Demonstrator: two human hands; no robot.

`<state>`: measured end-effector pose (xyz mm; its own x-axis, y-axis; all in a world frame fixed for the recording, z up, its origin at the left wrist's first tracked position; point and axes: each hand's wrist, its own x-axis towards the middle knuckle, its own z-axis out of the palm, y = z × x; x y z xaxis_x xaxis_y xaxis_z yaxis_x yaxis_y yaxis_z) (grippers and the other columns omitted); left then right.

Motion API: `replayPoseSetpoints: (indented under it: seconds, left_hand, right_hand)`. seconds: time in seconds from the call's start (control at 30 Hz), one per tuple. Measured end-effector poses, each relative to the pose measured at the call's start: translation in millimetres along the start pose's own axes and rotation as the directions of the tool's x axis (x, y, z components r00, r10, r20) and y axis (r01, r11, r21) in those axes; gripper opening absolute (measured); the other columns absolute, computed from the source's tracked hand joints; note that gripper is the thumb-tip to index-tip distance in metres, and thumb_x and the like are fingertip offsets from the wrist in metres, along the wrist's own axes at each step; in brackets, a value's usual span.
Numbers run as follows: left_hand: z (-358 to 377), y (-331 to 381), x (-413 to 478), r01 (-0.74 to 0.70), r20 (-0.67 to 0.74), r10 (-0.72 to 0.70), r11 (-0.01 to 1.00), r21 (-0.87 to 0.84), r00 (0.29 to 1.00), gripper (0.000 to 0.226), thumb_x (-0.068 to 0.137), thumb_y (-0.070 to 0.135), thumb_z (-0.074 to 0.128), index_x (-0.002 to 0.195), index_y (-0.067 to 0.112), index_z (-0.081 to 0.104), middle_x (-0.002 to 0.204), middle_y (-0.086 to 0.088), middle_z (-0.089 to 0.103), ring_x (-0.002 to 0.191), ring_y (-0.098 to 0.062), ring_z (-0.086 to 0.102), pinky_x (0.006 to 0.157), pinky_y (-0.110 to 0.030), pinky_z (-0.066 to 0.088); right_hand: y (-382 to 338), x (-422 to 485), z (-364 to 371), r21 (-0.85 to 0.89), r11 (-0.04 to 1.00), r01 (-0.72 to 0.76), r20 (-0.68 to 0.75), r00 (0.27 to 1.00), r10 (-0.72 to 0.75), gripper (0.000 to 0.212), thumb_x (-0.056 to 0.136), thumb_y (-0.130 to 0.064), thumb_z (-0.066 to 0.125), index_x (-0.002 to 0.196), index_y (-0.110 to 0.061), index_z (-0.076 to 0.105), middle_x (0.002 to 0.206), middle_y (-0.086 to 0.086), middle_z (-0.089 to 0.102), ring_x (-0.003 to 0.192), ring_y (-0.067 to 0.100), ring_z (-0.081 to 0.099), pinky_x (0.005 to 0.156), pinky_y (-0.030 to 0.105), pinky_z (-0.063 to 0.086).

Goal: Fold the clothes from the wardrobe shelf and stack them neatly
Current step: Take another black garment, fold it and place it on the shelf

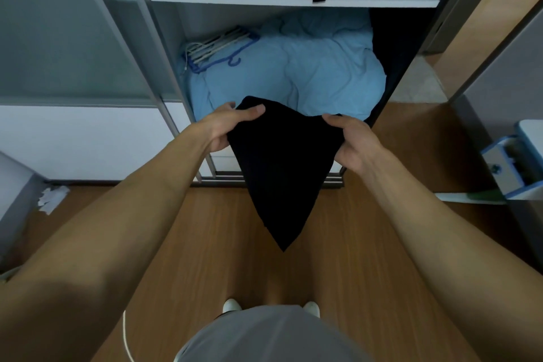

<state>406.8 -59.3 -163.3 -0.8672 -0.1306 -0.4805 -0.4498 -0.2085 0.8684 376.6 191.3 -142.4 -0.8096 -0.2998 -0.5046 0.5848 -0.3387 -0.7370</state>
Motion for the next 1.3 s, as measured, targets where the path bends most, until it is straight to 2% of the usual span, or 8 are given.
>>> replayPoseSetpoints:
  seconds: [0.07,0.17,0.37,0.53,0.7,0.9,1.1,1.3]
  left_hand:
    - [-1,-4,1,-0.031,0.009,0.031,1.000,0.003,0.999,0.085,0.087,0.010,0.075,0.155,0.014,0.025,0.140,-0.012,0.056,0.111,-0.020,0.067,0.089,-0.028,0.056]
    - [4,-2,5,-0.115,-0.045,0.119,0.991,0.074,0.992,0.050,0.093,0.003,0.065,0.141,0.014,0.053,0.119,-0.012,0.067,0.088,-0.014,0.072,0.074,-0.022,0.058]
    - [13,-1,2,-0.149,-0.025,0.147,0.982,-0.118,0.989,0.041,0.093,0.011,0.068,0.132,0.020,0.061,0.092,-0.005,0.075,0.080,-0.016,0.073,0.068,-0.026,0.059]
    - [-2,-16,-4,-0.080,0.171,0.082,0.997,-0.015,0.982,0.068,0.078,0.029,0.080,0.140,0.031,0.051,0.122,-0.002,0.070,0.107,-0.016,0.070,0.082,-0.025,0.057]
    - [-1,-21,-4,-0.159,0.065,0.156,0.987,0.031,0.986,0.031,0.098,0.006,0.058,0.126,0.017,0.066,0.101,-0.012,0.072,0.090,-0.020,0.071,0.081,-0.027,0.059]
    - [10,-21,-1,-0.143,-0.073,0.149,0.986,0.082,0.986,0.023,0.098,0.009,0.059,0.119,0.012,0.068,0.088,-0.007,0.068,0.072,-0.014,0.067,0.065,-0.023,0.058]
    - [-6,-22,-7,-0.216,0.096,0.230,0.967,-0.138,0.969,0.038,0.096,0.009,0.060,0.127,0.031,0.065,0.091,-0.004,0.072,0.085,-0.016,0.070,0.074,-0.024,0.056]
    - [-3,-15,-4,-0.266,-0.109,0.282,0.953,0.143,0.953,0.031,0.096,0.000,0.055,0.102,0.022,0.075,0.104,-0.009,0.072,0.089,-0.020,0.071,0.074,-0.023,0.057]
  right_hand:
    - [-3,2,-2,0.022,1.000,0.023,0.006,1.000,-0.023,0.064,0.093,-0.003,0.064,0.149,-0.016,0.037,0.113,0.009,0.065,0.101,0.023,0.069,0.087,0.039,0.059]
    - [-7,1,-14,0.019,0.996,0.090,0.091,0.992,-0.091,0.068,0.094,-0.005,0.062,0.153,-0.025,0.034,0.120,0.008,0.066,0.114,0.024,0.065,0.099,0.040,0.053]
    - [4,-8,-12,-0.526,0.799,0.290,0.196,0.956,-0.218,0.051,0.091,0.005,0.063,0.135,-0.019,0.060,0.130,0.013,0.064,0.113,0.024,0.066,0.102,0.036,0.052]
    - [11,-9,-10,-0.273,0.935,0.227,0.050,0.974,-0.222,0.033,0.098,0.005,0.050,0.122,-0.009,0.068,0.108,0.017,0.071,0.093,0.024,0.068,0.083,0.029,0.060]
    - [14,-8,-21,-0.132,0.981,0.139,-0.012,0.990,-0.142,0.036,0.097,0.002,0.049,0.125,-0.014,0.066,0.115,0.014,0.071,0.105,0.026,0.070,0.093,0.037,0.057]
    - [8,-6,-28,-0.440,0.877,0.195,-0.002,0.976,-0.219,0.028,0.097,-0.006,0.057,0.118,-0.018,0.071,0.088,0.005,0.074,0.080,0.015,0.069,0.068,0.023,0.057]
    - [8,-5,-25,-0.182,0.960,0.212,0.037,0.977,-0.209,0.031,0.097,0.001,0.051,0.118,-0.013,0.070,0.102,0.010,0.074,0.090,0.019,0.071,0.083,0.030,0.059]
    - [6,-5,-15,-0.558,0.798,0.229,0.031,0.966,-0.255,0.030,0.102,0.000,0.046,0.119,-0.010,0.069,0.119,0.015,0.070,0.110,0.032,0.067,0.094,0.042,0.055]
